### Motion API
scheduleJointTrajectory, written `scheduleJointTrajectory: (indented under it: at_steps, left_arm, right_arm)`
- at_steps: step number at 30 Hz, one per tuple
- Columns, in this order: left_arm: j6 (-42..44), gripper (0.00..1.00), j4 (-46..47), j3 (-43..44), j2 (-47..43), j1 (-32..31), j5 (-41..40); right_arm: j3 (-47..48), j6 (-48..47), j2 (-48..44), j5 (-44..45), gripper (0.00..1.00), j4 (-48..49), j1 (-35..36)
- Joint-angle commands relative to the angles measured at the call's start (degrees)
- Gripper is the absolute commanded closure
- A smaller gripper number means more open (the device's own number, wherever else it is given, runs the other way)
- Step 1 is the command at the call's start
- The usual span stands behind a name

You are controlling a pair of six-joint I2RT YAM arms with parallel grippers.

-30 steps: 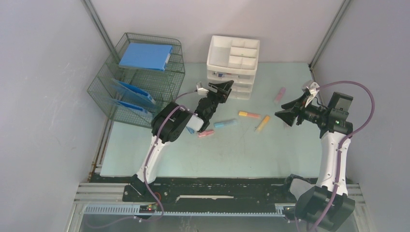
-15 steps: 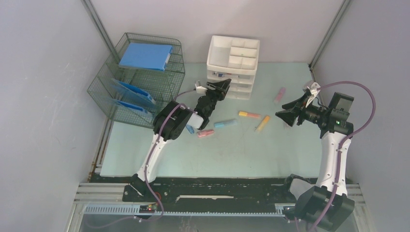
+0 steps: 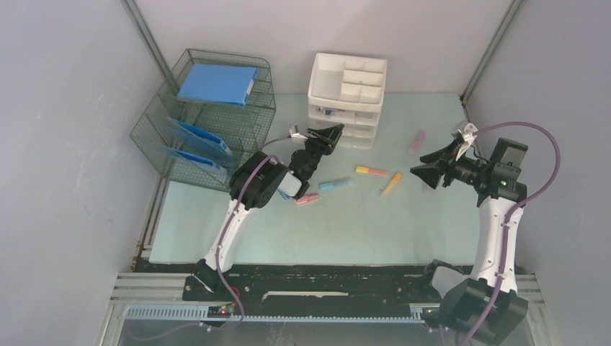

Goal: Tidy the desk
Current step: Open the drawer in the storage box.

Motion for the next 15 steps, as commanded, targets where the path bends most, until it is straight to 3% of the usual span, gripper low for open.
scheduleJointTrajectory:
  at_steps: [1, 13, 15]
  left_arm:
    - [2.1, 0.40, 4.6, -1.7, -4.0, 0.1, 1.6]
    - [3.0, 0.40, 4.6, -7.7, -9.1, -0.5, 0.8]
    - [1.2, 0.44, 4.4, -7.5, -8.2, -0.4, -0.2]
  right_arm:
    - [1.4, -0.9, -1.2, -1.3, 0.40, -0.3, -0.4]
    - [1.4, -0.9, -1.3, -1.9, 0.40, -0.4, -0.8]
    - [1.4, -1.0, -1.3, -1.8, 0.40, -0.4, -0.8]
